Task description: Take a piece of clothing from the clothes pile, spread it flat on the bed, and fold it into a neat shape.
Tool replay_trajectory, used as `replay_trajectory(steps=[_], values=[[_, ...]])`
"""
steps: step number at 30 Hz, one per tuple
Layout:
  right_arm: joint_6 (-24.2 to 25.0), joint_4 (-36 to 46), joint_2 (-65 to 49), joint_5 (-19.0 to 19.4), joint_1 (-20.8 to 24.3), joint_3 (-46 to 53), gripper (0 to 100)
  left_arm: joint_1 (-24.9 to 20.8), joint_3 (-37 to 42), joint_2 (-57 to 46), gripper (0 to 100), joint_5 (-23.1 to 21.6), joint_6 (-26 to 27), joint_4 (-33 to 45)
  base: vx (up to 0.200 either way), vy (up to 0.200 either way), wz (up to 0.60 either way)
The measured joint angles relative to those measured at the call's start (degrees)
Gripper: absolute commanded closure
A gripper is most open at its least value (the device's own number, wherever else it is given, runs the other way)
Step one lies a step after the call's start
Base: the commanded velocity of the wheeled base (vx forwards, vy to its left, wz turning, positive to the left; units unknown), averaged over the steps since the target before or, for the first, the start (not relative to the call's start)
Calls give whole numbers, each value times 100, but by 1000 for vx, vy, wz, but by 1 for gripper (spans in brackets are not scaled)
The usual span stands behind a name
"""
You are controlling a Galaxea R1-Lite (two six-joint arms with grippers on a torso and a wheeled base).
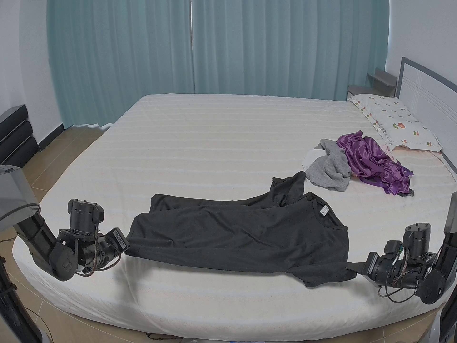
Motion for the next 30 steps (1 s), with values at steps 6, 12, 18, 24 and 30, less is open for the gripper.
replay_trajectory(steps=[6, 12, 18, 24, 30], values=[[-240, 1267, -678, 327, 7, 15, 100, -30, 143, -313, 100, -17, 28, 312, 0, 0, 0], [-936, 2337, -1254, 452, 9, 17, 100, -118, 482, -571, 100, -17, 428, 529, 0, 0, 0], [-1453, 3126, -1554, 463, -17, 15, 100, -155, 940, -766, 100, -11, 872, 638, 0, 0, 0], [-1963, 3646, -1654, 444, -99, 15, 100, -232, 1348, -877, 100, -11, 1107, 635, 0, 0, 0], [-2339, 3980, -1632, 439, -129, 15, 100, -522, 1635, -923, 100, -11, 1109, 619, 0, 0, 0]])
